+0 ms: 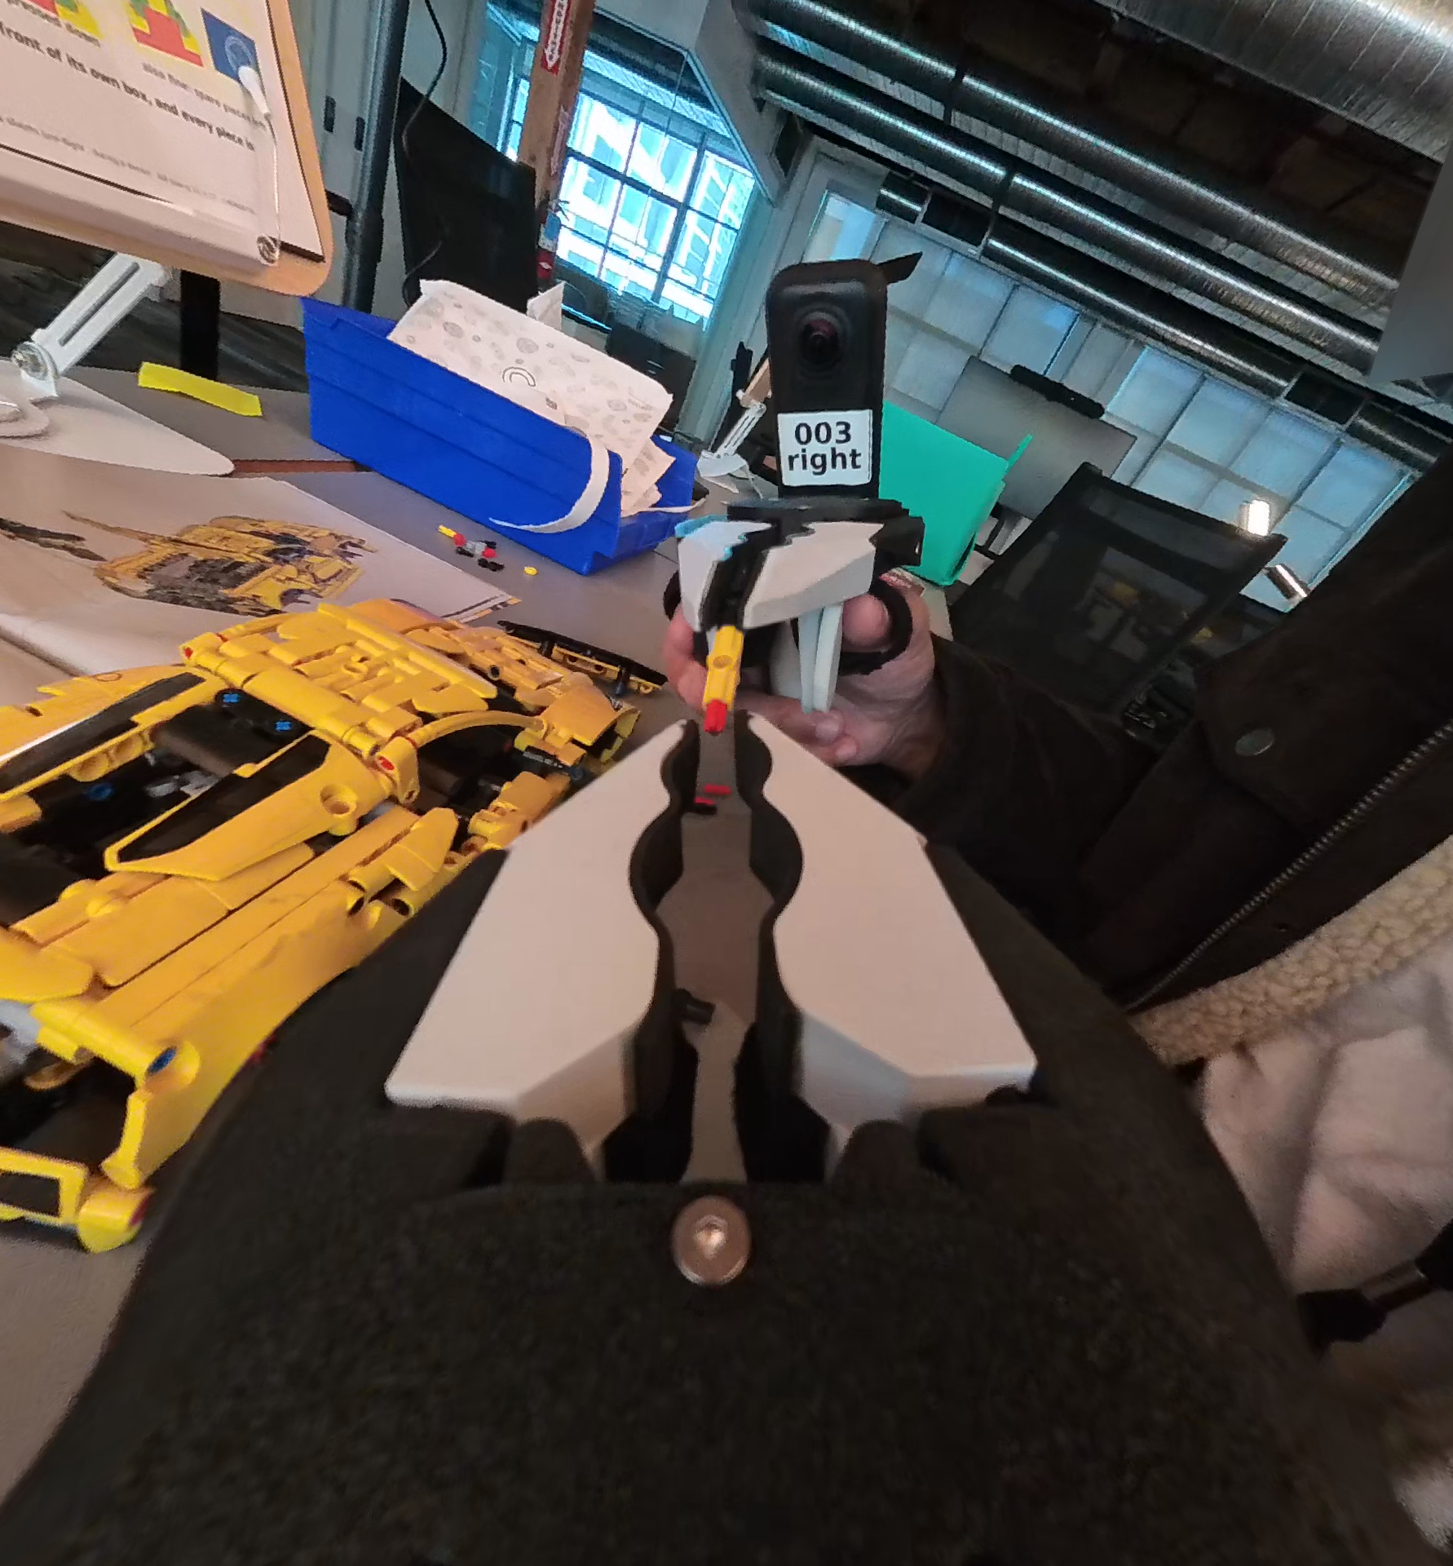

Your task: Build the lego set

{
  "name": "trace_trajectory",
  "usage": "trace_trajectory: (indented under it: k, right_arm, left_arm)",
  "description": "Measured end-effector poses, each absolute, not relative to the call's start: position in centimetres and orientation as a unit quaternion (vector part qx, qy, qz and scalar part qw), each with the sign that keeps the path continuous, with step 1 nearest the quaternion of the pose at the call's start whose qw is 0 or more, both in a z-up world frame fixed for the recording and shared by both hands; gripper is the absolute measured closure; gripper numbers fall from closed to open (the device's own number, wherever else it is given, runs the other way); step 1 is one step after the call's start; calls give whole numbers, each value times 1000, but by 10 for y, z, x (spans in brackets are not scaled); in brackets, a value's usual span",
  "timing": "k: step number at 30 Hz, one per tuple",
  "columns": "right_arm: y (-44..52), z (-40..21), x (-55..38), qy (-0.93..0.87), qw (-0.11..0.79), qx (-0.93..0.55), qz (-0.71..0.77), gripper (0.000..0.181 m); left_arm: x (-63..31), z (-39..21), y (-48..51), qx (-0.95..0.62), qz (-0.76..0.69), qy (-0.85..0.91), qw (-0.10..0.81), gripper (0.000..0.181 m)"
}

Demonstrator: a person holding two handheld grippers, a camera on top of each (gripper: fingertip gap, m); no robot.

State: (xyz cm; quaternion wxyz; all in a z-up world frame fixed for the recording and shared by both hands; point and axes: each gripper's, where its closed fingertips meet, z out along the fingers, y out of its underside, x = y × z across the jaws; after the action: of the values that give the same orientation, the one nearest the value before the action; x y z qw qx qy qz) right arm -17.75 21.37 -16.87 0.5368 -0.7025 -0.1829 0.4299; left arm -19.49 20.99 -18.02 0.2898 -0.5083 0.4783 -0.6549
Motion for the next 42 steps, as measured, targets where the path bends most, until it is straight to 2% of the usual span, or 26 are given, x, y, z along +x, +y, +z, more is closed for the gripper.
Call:
trace_trajectory:
  k: [6, 9, 13, 18, 24, 28, 31, 35, 42]
  right_arm:
    - [211, -172, -184, -188, 519, -703, 448, 174]
    - [208, -168, -186, -183, 513, -694, 470, 173]
    - [200, -183, -200, -219, 469, -714, 472, 157]
    - [198, -182, -203, -230, 475, -710, 466, 173]
    - [196, -182, -200, -250, 483, -714, 441, 174]
    - [203, -190, -172, -229, 502, -747, 372, 174]
    - [207, -193, -161, -203, 513, -754, 357, 174]
    - [211, -192, -157, -190, 517, -753, 359, 174]
    - [211, -186, -152, -179, 528, -747, 362, 175]
  left_arm:
    - [-195, -182, 202, -498, -645, 501, 290, 175]
    - [-198, -174, 202, -477, -636, 511, 327, 176]
    - [-198, -180, 196, -480, -638, 522, 299, 176]
    - [-198, -181, 190, -475, -642, 531, 283, 176]
    - [-196, -183, 190, -486, -647, 520, 273, 175]
    - [-198, -232, 192, -600, -516, 570, 221, 158]
    - [-206, -263, 190, -673, -375, 592, 238, 166]
    - [-203, -282, 164, -711, -337, 584, 199, 163]
    - [-188, -298, 170, -727, -283, 589, 209, 160]
